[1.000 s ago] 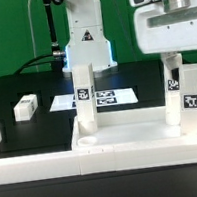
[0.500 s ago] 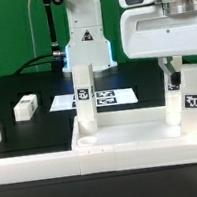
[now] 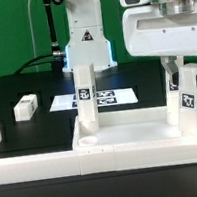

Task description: Assemble desk

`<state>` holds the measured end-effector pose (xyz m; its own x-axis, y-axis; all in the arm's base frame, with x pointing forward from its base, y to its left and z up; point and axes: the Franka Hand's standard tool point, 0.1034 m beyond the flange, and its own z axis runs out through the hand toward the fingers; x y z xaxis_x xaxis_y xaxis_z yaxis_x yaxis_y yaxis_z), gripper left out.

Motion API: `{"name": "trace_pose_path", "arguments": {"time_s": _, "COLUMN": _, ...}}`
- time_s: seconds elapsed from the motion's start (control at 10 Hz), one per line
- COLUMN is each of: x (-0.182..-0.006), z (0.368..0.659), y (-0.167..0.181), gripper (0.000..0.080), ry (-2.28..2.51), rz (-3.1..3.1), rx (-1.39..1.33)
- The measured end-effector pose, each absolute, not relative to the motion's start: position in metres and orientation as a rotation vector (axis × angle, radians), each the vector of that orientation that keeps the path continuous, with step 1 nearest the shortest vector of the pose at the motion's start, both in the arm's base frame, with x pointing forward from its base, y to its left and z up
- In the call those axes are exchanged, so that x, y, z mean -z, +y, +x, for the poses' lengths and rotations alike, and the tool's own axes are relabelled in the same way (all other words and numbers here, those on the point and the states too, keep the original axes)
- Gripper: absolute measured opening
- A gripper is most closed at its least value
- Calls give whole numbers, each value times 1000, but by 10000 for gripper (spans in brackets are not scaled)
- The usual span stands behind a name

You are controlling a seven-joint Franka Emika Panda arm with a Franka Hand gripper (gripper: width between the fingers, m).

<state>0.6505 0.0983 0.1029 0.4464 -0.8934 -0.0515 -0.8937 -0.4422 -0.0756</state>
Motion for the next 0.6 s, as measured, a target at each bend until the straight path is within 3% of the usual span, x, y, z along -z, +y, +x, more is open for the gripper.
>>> {"name": "trace_pose_path", "arguments": {"time_s": 0.6, "x": -102, "z": 646, "y": 100, "gripper": 297, "ry": 2377, "rz": -1809, "rx": -42}}
